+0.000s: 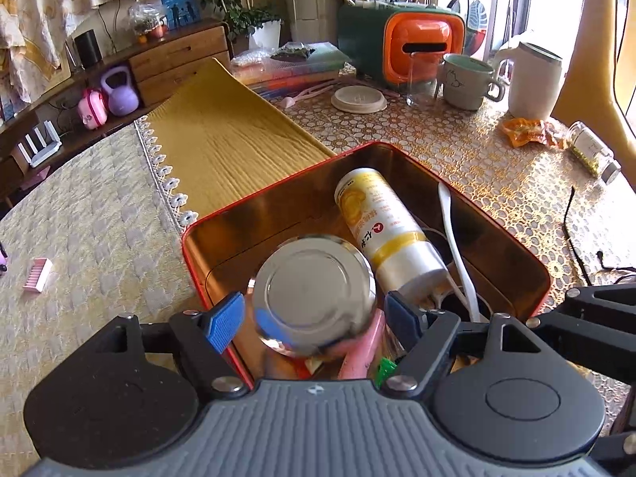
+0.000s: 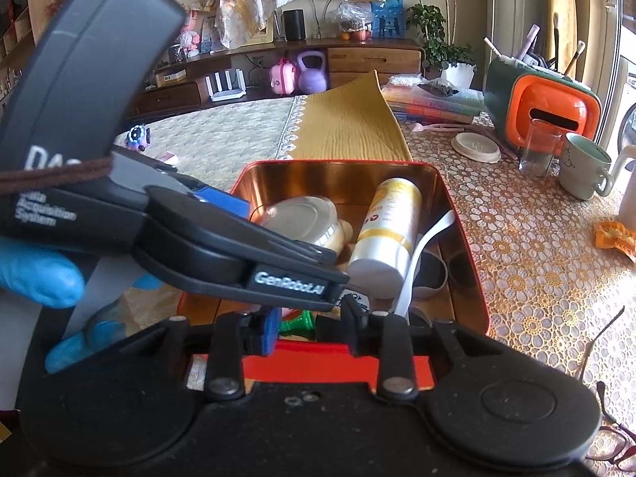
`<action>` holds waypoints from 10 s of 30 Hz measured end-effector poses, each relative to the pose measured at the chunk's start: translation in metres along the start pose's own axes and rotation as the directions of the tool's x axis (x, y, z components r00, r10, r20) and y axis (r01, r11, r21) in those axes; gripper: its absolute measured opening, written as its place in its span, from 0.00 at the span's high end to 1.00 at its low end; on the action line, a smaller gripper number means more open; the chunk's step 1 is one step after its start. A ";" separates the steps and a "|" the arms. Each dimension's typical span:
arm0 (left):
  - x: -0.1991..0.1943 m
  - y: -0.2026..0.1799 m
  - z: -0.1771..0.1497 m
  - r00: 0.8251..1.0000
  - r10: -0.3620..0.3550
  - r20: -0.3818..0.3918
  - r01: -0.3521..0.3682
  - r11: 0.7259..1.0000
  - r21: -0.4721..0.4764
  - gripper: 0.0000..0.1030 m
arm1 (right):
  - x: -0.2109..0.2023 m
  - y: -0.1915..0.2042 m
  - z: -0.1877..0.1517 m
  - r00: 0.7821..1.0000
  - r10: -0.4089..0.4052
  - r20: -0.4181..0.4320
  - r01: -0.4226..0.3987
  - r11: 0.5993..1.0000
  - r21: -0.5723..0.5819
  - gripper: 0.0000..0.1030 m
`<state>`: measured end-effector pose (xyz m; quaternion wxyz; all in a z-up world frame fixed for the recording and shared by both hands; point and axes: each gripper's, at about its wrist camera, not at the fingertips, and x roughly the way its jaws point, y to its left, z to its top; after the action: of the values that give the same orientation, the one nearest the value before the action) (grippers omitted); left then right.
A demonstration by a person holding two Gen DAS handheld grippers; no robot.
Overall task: Organize rigid objects
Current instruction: 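Lower both tools into the red tin and open them to drop tin and cap, then withdraw both tools and move toward the spiky toy and pink soap dish, then grasp the purple-blue spiky toy with the left tool while the right tool grasps the pink soap dish, then carry the spiky toy and pink soap dish with both tools over the red tin, then lower both tools into the red tin and open them to drop toy and dish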
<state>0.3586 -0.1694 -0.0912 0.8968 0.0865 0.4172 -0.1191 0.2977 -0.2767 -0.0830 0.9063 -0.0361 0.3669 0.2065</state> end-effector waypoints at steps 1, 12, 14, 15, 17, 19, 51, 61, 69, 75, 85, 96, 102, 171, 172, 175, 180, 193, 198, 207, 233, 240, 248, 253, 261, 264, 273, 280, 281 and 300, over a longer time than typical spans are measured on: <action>-0.004 0.001 -0.001 1.000 -0.005 0.005 0.005 1.000 -0.002 0.25 | -0.002 0.001 0.000 1.000 -0.005 0.006 0.005 1.000 0.001 0.68; -0.041 0.010 -0.008 0.998 -0.032 0.055 0.032 0.999 -0.006 0.24 | -0.023 0.005 0.004 0.999 -0.023 0.043 0.022 1.000 0.020 0.62; -0.049 0.013 -0.010 0.997 -0.034 0.067 0.035 0.999 -0.013 0.24 | -0.027 0.007 0.005 0.999 -0.020 0.049 0.019 1.000 0.019 0.60; -0.053 0.015 -0.011 0.997 -0.038 0.073 0.040 0.999 -0.019 0.24 | -0.029 0.008 0.005 0.998 -0.023 0.053 0.022 1.000 0.016 0.60; -0.061 0.018 -0.013 0.996 -0.043 0.082 0.045 0.999 -0.029 0.24 | -0.032 0.010 0.006 0.998 -0.025 0.057 0.024 1.000 0.013 0.59; -0.069 0.022 -0.016 0.995 -0.047 0.094 0.050 0.998 -0.034 0.24 | -0.035 0.012 0.006 0.998 -0.023 0.062 0.022 1.000 0.015 0.58; -0.161 0.175 -0.101 0.981 0.094 0.171 -0.053 0.971 -0.232 0.19 | -0.044 0.107 0.031 0.979 0.161 0.124 -0.150 0.984 -0.095 0.09; -0.159 0.230 -0.105 0.967 0.181 0.178 -0.123 0.948 -0.294 0.19 | -0.016 0.138 0.054 0.967 0.210 0.148 -0.190 0.972 -0.138 0.00; -0.142 0.279 -0.079 0.948 0.265 0.178 -0.199 0.926 -0.320 0.19 | 0.022 0.158 0.086 0.966 0.231 0.119 -0.210 0.964 -0.165 0.00; -0.116 0.315 -0.056 0.926 0.325 0.190 -0.252 0.911 -0.327 0.18 | 0.061 0.166 0.105 0.968 0.237 0.082 -0.220 0.959 -0.176 0.00; -0.041 0.355 -0.036 0.906 0.376 0.194 -0.329 0.915 -0.233 0.18 | 0.145 0.177 0.139 0.967 0.255 0.002 -0.249 0.945 -0.211 0.01; 0.034 0.388 -0.024 0.907 0.391 0.154 -0.357 0.911 -0.207 0.18 | 0.220 0.196 0.152 0.973 0.224 -0.048 -0.228 0.929 -0.293 0.03; 0.063 0.393 -0.018 0.897 0.419 0.143 -0.390 0.900 -0.194 0.18 | 0.249 0.200 0.152 0.975 0.218 -0.051 -0.223 0.932 -0.285 0.07; -0.094 0.227 -0.120 0.974 0.218 0.067 -0.200 0.957 -0.210 0.62 | 0.020 0.134 0.056 0.985 0.162 0.053 -0.155 0.981 -0.115 0.55; -0.094 0.225 -0.123 0.972 0.224 0.073 -0.204 0.956 -0.211 0.53 | 0.017 0.132 0.052 0.986 0.161 0.052 -0.155 0.982 -0.111 0.55; -0.095 0.223 -0.133 0.957 0.271 0.102 -0.246 0.946 -0.212 0.19 | 0.011 0.125 0.042 0.987 0.157 0.043 -0.152 0.984 -0.093 0.55; -0.087 0.232 -0.146 0.949 0.311 0.052 -0.289 0.925 -0.246 0.19 | 0.008 0.115 0.028 0.988 0.150 0.027 -0.148 0.987 -0.058 0.55; -0.069 0.253 -0.165 0.961 0.276 0.009 -0.254 0.898 -0.359 0.29 | 0.006 0.113 0.015 0.989 0.144 0.017 -0.143 0.989 -0.046 0.55; -0.066 0.248 -0.159 0.962 0.271 0.027 -0.247 0.910 -0.333 0.48 | 0.005 0.113 0.013 0.990 0.142 0.012 -0.142 0.989 -0.042 0.55; -0.068 0.242 -0.155 0.957 0.290 0.022 -0.267 0.906 -0.329 0.49 | -0.001 0.109 0.009 0.991 0.135 0.017 -0.135 0.990 -0.034 0.55; -0.137 0.123 -0.091 0.981 0.071 0.178 -0.037 0.982 -0.188 0.50 | -0.050 0.057 0.005 0.993 0.049 0.107 -0.051 0.999 0.015 0.55; -0.126 0.075 -0.064 0.983 -0.011 0.184 0.031 0.994 -0.106 0.50 | -0.055 0.022 -0.002 0.993 -0.018 0.113 0.012 0.999 0.050 0.55; -0.098 0.023 -0.042 0.986 -0.074 0.147 0.075 0.997 0.002 0.50 | -0.053 -0.018 -0.007 0.989 -0.102 0.105 0.093 0.992 0.082 0.55; -0.071 0.004 -0.029 0.990 -0.097 0.107 0.096 0.995 0.012 0.50 | -0.041 -0.036 -0.009 0.987 -0.138 0.086 0.130 0.987 0.091 0.55; -0.035 -0.002 -0.023 0.995 -0.091 0.037 0.091 0.996 -0.005 0.50 | -0.021 -0.044 -0.010 0.990 -0.134 0.053 0.130 0.989 0.068 0.55; -0.029 0.000 -0.023 0.996 -0.092 0.020 0.093 0.996 -0.013 0.50 | -0.018 -0.042 -0.008 0.989 -0.136 0.063 0.134 0.990 0.038 0.55; -0.016 -0.003 -0.023 0.995 -0.096 -0.003 0.096 0.995 -0.011 0.50 | -0.005 -0.042 -0.006 0.992 -0.116 0.041 0.115 0.993 0.012 0.54; -0.016 -0.004 -0.024 0.996 -0.090 -0.002 0.090 0.996 -0.010 0.50 | -0.008 -0.041 -0.006 0.994 -0.106 0.042 0.105 0.994 0.020 0.49; -0.017 -0.004 -0.024 0.996 -0.086 0.001 0.086 0.996 -0.010 0.50 | -0.009 -0.040 -0.006 0.994 -0.103 0.043 0.102 0.994 0.025 0.47; -0.083 0.005 -0.039 0.990 -0.072 0.120 0.078 0.996 -0.047 0.28 | -0.060 -0.026 -0.005 0.992 -0.069 0.109 0.062 0.996 0.070 0.39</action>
<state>0.2794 -0.1431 -0.0518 0.9167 0.0403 0.3693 -0.1470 0.2664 -0.3224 -0.0484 0.9324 -0.0065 0.3210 0.1660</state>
